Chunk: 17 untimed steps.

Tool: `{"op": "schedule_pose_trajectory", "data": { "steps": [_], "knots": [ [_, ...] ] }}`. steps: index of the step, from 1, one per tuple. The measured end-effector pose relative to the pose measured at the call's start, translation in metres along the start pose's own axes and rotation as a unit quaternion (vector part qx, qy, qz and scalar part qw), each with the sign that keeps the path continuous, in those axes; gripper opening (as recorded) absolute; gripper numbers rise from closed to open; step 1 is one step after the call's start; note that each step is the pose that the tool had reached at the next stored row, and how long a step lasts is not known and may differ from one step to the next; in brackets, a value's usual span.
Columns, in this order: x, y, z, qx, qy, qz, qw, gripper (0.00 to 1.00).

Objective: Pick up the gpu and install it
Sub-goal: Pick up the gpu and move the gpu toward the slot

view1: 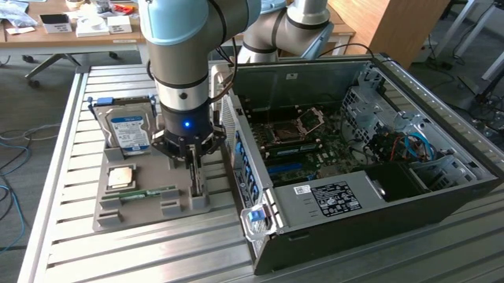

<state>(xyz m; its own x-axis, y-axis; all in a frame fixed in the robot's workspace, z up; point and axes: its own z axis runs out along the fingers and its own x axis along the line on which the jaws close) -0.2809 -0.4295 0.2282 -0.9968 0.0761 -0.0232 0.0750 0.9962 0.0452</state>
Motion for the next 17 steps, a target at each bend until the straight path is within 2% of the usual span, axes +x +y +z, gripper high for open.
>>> {"op": "schedule_pose_trajectory", "data": {
  "steps": [8, 12, 17],
  "knots": [
    [0.0, 0.0, 0.0, 0.0, 0.0, 0.0, 1.0, 0.27],
    [0.0001, 0.0, 0.0, -0.0005, 0.0009, -0.02, 0.9998, 0.27],
    [0.0, 0.0, 0.0, -0.0005, 0.0009, -0.021, 0.9998, 0.27]
  ]
}}
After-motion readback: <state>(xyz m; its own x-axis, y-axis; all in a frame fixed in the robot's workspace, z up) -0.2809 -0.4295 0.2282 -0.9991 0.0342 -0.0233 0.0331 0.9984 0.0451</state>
